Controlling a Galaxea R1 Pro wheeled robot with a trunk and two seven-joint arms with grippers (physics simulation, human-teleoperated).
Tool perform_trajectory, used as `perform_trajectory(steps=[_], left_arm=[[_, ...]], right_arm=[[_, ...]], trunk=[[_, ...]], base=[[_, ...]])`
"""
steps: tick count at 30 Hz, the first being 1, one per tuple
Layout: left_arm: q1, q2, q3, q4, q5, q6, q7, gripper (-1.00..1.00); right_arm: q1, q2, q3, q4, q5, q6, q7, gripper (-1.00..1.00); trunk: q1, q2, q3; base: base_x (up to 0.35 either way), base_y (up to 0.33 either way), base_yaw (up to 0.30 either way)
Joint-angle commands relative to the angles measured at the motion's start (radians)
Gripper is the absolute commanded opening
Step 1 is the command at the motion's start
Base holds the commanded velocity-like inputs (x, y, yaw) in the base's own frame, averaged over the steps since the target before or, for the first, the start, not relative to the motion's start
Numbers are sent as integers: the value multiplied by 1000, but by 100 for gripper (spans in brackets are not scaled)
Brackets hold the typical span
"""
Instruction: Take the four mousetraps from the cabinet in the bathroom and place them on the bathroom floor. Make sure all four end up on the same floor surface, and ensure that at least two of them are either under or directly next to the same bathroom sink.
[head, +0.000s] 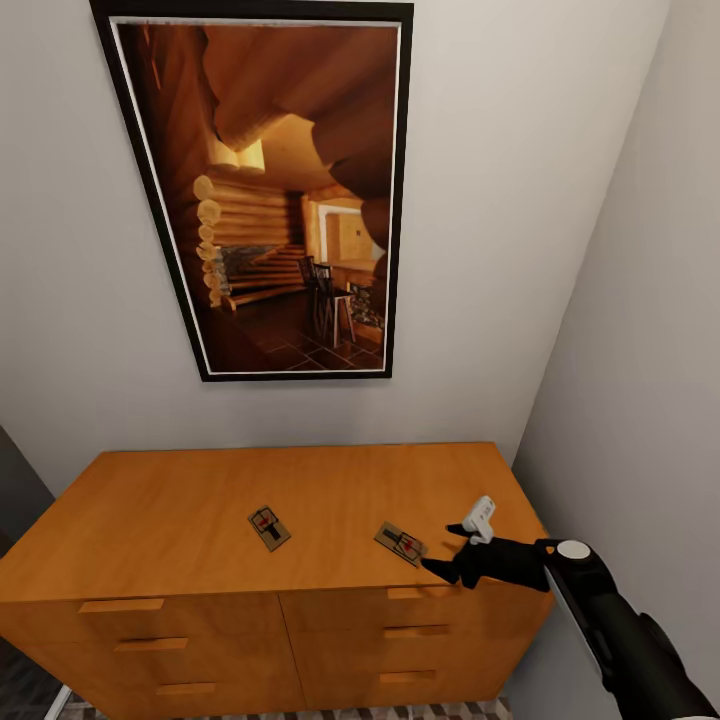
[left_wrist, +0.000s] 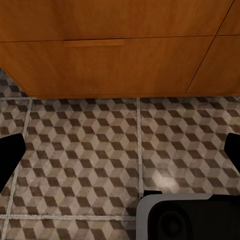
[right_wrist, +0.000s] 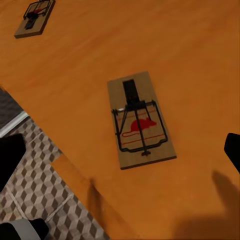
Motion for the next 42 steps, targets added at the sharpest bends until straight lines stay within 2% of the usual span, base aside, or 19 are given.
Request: perform_trajectory(steps=[1,22,42], left_arm=[[-1,0,3,2,8,-3,-10,100],[-1,0,3,2,8,-3,-10,100],[-1,0,3,2,8,-3,-10,100]], right_arm=[[-1,3,0,-1,6,5,4,100],[-1,39,-1,58,6,2,11,100],[-1,42,-3,61,6,2,31,100]], trunk=[[1,-2,-2],[1,-2,-2],[1,-2,-2]], base=[[0,0,0],[0,0,0],[0,0,0]])
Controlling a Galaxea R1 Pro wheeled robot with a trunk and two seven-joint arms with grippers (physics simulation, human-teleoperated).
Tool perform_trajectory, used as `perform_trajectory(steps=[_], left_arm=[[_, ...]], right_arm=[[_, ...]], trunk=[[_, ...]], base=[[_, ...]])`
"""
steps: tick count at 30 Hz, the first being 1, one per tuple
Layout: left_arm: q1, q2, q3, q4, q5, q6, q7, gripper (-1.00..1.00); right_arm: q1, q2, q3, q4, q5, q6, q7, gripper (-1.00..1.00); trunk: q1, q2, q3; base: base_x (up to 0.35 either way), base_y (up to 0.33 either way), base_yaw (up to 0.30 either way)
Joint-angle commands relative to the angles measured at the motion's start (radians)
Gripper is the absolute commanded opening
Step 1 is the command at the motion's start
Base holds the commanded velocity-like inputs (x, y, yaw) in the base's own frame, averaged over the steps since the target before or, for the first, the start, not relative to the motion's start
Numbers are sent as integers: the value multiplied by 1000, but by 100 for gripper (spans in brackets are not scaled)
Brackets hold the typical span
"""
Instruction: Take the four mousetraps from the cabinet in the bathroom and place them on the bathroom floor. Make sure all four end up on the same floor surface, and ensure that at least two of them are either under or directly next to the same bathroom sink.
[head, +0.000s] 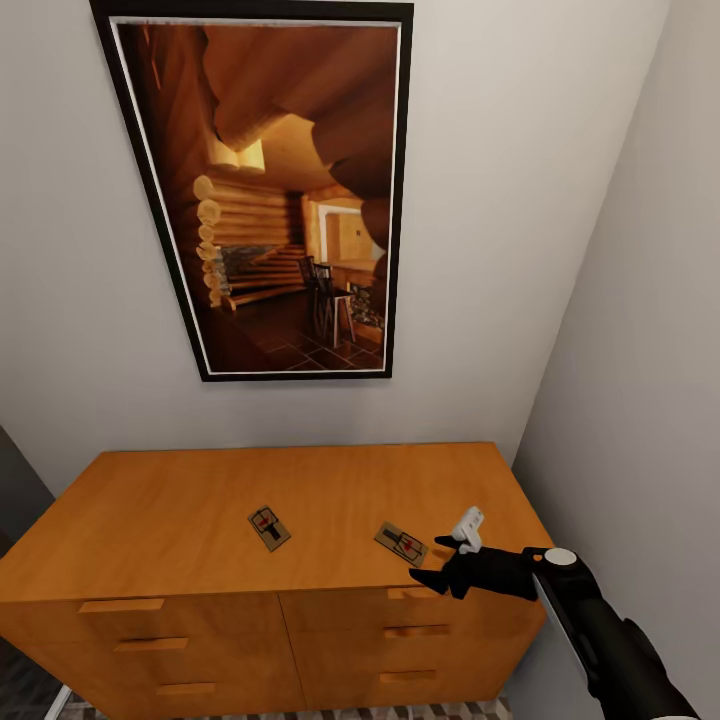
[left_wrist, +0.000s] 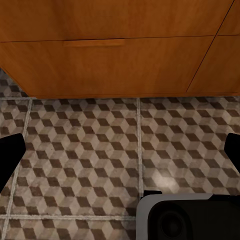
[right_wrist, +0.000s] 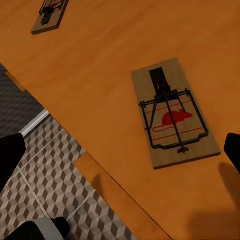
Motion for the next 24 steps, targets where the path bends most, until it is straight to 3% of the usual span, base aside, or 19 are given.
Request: perform_trajectory(steps=[1,24], left_arm=[[-1,0,3,2,8,-3,-10,100],[-1,0,3,2,8,-3,-10,100]], right_arm=[[-1,0,0,-2,5,5,4,100],[-1,0,-4,0,8,6,0,100]], trunk=[[1,-2,-2],[1,-2,-2]], base=[[0,0,0],[0,0,0]])
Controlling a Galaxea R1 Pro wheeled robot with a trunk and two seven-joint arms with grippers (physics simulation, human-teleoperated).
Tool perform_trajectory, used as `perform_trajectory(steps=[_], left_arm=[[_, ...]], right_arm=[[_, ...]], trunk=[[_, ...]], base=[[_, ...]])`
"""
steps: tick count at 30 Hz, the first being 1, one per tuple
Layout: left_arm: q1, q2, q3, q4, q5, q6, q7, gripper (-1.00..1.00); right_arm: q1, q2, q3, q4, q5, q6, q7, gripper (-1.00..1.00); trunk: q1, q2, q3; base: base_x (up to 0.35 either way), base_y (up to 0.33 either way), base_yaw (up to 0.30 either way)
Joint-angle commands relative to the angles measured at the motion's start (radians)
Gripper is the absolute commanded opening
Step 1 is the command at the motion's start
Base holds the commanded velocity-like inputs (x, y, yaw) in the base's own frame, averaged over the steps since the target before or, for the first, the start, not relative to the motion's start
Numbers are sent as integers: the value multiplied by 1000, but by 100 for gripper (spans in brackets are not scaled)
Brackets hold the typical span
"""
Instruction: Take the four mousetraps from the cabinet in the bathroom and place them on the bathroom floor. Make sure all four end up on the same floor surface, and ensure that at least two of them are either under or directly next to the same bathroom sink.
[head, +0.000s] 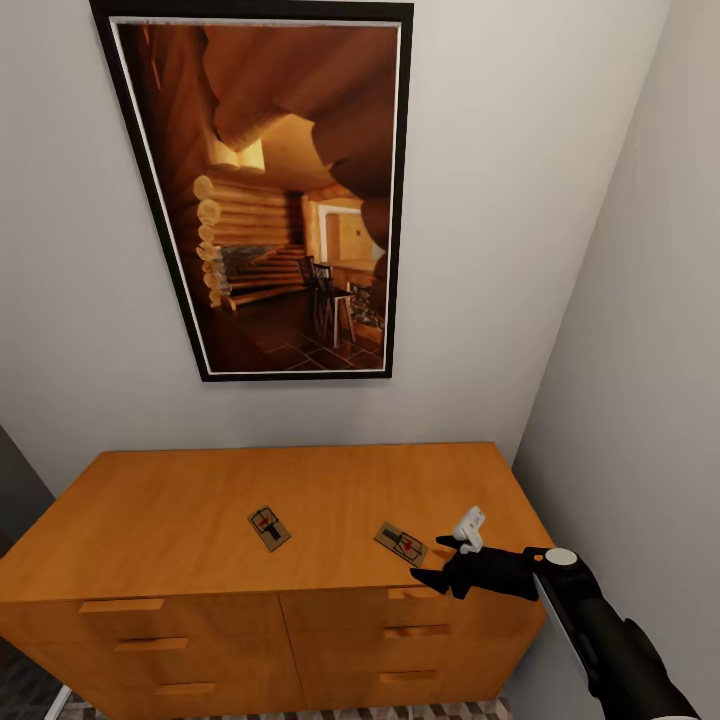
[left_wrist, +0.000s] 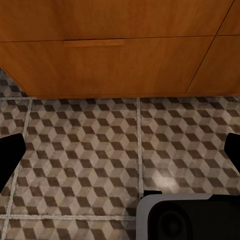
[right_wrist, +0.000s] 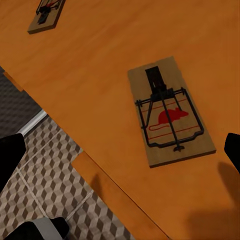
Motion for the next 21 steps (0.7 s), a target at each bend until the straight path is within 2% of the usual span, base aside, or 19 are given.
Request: perform_trajectory(steps=[1,21], left_arm=[[-1,0,3,2,8,-3,-10,100],[-1,0,3,2,8,-3,-10,100]], right_arm=[[-1,0,0,-2,5,5,4,100],[-3,-2,0,-2,7,11,-1,100]], trunk=[[1,-2,-2],[1,-2,-2]], base=[[0,0,0],[0,0,0]])
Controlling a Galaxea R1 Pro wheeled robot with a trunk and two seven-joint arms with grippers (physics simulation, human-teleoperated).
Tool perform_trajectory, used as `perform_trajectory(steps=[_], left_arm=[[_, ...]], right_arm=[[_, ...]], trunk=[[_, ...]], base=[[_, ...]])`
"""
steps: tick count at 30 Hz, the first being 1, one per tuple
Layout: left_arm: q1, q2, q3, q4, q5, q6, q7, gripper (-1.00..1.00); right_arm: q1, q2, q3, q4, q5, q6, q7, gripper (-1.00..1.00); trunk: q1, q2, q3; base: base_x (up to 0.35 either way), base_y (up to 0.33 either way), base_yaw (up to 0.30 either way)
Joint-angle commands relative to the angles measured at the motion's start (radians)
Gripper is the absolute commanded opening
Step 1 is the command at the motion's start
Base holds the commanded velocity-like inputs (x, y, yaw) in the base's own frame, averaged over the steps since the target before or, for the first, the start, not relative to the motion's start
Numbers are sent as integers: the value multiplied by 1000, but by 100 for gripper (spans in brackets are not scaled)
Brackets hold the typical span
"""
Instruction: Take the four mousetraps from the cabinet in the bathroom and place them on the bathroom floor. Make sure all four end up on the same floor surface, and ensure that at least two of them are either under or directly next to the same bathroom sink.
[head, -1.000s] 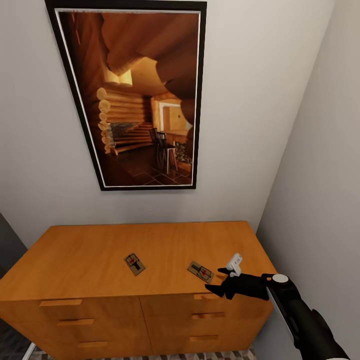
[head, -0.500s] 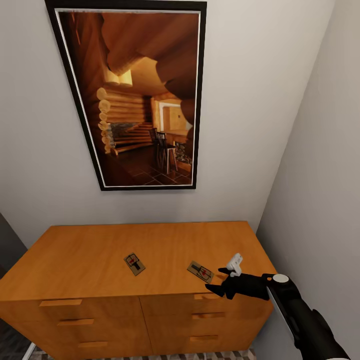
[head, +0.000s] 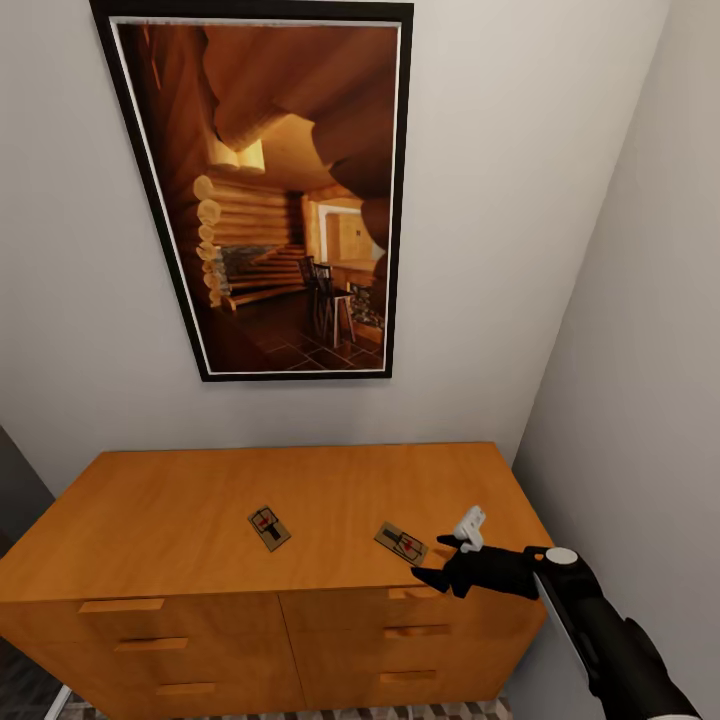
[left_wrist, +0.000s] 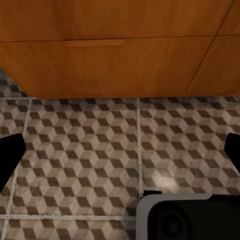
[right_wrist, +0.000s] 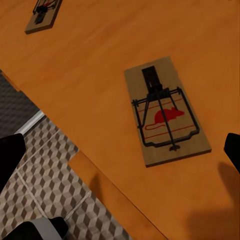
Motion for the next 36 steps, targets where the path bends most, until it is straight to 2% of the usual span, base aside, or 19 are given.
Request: perform_trajectory(steps=[1,36], left_arm=[[-1,0,3,2,8,-3,-10,100],[-1,0,3,2,8,-3,-10,100]], right_arm=[[-2,0,0,-2,6,5,4,100],[-32,0,-1,11,-5,6,5,100]], trunk=[[1,-2,-2],[1,-2,-2]], base=[[0,0,0],[0,0,0]])
